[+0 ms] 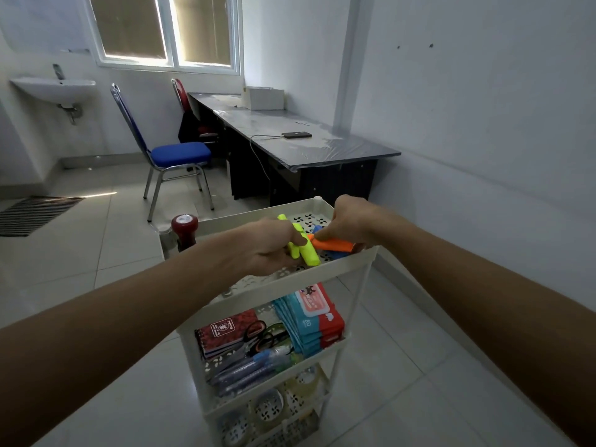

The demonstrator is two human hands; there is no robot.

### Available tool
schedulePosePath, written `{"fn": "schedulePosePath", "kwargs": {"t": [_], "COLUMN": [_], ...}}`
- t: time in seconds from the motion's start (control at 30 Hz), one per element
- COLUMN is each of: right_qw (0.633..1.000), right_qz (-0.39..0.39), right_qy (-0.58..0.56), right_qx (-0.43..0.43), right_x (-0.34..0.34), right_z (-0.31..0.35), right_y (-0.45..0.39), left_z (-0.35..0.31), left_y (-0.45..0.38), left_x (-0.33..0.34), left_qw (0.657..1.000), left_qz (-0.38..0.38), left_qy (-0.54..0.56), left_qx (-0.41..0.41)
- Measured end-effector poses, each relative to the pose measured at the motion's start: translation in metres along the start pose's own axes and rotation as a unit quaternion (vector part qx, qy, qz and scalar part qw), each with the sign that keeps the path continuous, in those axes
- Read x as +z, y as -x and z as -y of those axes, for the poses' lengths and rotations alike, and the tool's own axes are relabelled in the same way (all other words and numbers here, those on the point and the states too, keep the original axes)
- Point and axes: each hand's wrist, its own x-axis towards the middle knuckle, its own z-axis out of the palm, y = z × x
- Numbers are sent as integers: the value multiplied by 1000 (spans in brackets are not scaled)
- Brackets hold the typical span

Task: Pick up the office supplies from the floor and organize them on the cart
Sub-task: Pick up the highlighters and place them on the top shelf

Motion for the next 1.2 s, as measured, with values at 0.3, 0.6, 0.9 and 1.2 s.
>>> {"fn": "schedulePosePath", "kwargs": {"t": [0.3,0.6,0.9,1.2], "right_qw": [1000,995,990,989], "right_qz": [6,40,82,-26], "right_qy": [-20,-87,-108,-138], "right_qx": [-8,-37,-40,-38], "right_x": [10,17,13,17], "right_z": [-4,4,9,-11], "right_y": [-6,-2,-6,-18], "left_z": [2,7,-1,-1], "left_y": [12,3,18,8], "left_x": [6,-21,-32,-28], "left_qw": [993,913,875,902], "left_qz": [17,-62,-51,-33], "left_qy": [-100,-402,-479,-429], "left_qx": [-58,19,35,21]}}
